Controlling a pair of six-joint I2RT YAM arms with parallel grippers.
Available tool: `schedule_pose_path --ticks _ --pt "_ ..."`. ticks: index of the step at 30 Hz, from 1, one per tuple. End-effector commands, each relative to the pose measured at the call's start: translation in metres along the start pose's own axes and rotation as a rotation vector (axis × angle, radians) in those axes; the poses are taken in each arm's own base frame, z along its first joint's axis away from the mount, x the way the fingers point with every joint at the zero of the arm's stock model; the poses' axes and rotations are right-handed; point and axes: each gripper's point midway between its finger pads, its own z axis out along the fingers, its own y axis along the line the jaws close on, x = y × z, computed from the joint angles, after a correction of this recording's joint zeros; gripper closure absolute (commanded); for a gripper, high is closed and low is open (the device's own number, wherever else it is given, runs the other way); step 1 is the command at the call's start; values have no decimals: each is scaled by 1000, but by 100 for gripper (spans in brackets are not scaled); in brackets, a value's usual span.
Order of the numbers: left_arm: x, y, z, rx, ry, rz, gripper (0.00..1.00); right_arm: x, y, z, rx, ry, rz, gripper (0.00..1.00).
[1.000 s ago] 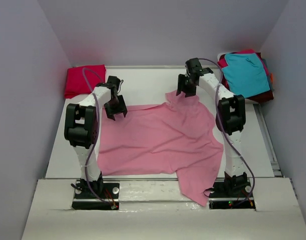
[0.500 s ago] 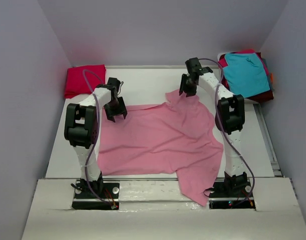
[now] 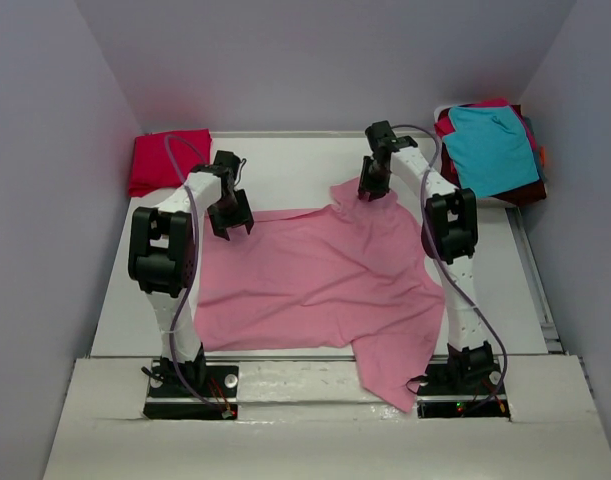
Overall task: Fold and stack the t-shirts
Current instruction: Flatten the tshirt out
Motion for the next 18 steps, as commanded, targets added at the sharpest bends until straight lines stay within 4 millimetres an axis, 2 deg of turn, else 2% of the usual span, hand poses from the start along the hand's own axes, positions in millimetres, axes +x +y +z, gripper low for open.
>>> schedule_pose_path --ticks 1,2,3,5,6,9,10,15,17,18 --pt "-11 -3 -17 5 -31 24 35 -8 -12 13 45 17 28 62" --pt "-11 -3 -16 3 -27 26 35 -16 -14 12 40 3 41 62" --pt "-11 -3 -16 3 -27 26 35 -16 -14 15 42 8 44 62" --pt "-13 -4 -18 4 -28 27 35 -19 -31 26 59 25 83 62" --pt "-12 -4 -17 1 -23 28 35 -20 -31 26 56 25 88 62" --pt "-13 -4 -17 0 -20 31 35 -24 -48 34 68 32 133 62" --pt "-15 -5 -17 2 -24 32 35 -26 -60 37 80 39 153 62" --pt "-18 -6 -17 -1 -18 37 35 -29 -95 40 119 57 215 62" --pt "-18 -7 -14 -3 -14 39 35 -33 -104 38 118 55 235 62" --pt "-18 -7 -13 -4 -13 39 34 -32 -101 37 99 60 233 62"
